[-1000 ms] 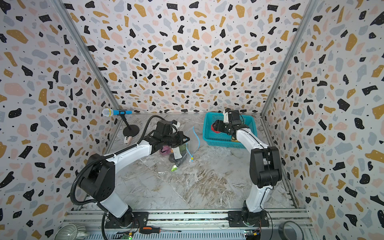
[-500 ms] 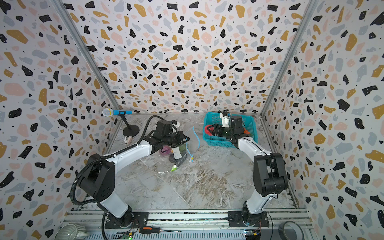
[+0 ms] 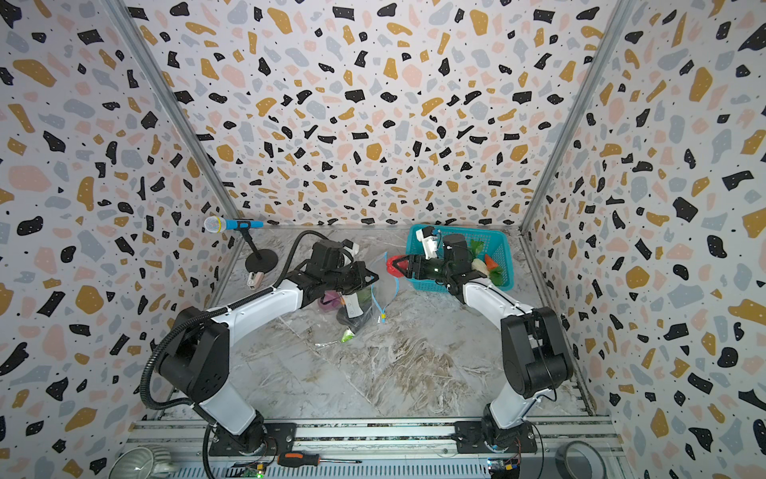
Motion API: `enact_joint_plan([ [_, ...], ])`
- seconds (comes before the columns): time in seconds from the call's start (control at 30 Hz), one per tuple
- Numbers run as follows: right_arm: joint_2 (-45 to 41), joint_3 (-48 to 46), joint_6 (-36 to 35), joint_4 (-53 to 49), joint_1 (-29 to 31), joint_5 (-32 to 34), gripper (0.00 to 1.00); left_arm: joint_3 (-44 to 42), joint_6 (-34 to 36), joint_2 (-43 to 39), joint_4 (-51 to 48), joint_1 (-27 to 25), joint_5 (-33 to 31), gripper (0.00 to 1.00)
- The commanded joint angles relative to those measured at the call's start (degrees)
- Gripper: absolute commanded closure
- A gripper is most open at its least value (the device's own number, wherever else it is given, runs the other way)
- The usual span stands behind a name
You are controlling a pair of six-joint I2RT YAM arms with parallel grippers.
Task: Place the food in the zip-top bag and seal the zipper
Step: 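Lift the red pepper with the right gripper and carry it to the bag mouth, then lower the red pepper into the bag held open by the left gripper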
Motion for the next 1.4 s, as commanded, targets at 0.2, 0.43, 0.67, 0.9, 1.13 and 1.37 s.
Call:
enact_joint_plan([
  [0.2,1.1,0.4,0.2,1.1,1.8,-1.3,0.39,1.1,0.3,-2.0,1.2,-0.1,0.4,1.0],
  [0.43,2.2,0.4,0.2,1.4,2.7,-1.6,0.39,0.8,0.2,-2.2,1.2,-0.1,0.4,1.0],
  [0.67,3.1,-0.1,0.1,1.7,3.3,-1.7,0.39,0.8,0.1,-2.6,1.2,-0.1,0.2,1.0],
  [0.9,3.7,-1.2,0.0,2.2,3.5,-1.8,0.39,1.0,0.4,-3.1,0.4,-0.1,-0.2,1.0],
  [1.13,4.0,-1.9,-0.6,1.8,3.5,-1.5,0.39,1.0,0.3,-3.6,0.2,-0.2,-0.5,1.0],
  [1.37,4.6,-1.6,-1.1,1.0,4.0,-1.2,0.39,1.4,0.4,-3.4,0.2,-1.0,-0.7,1.0],
])
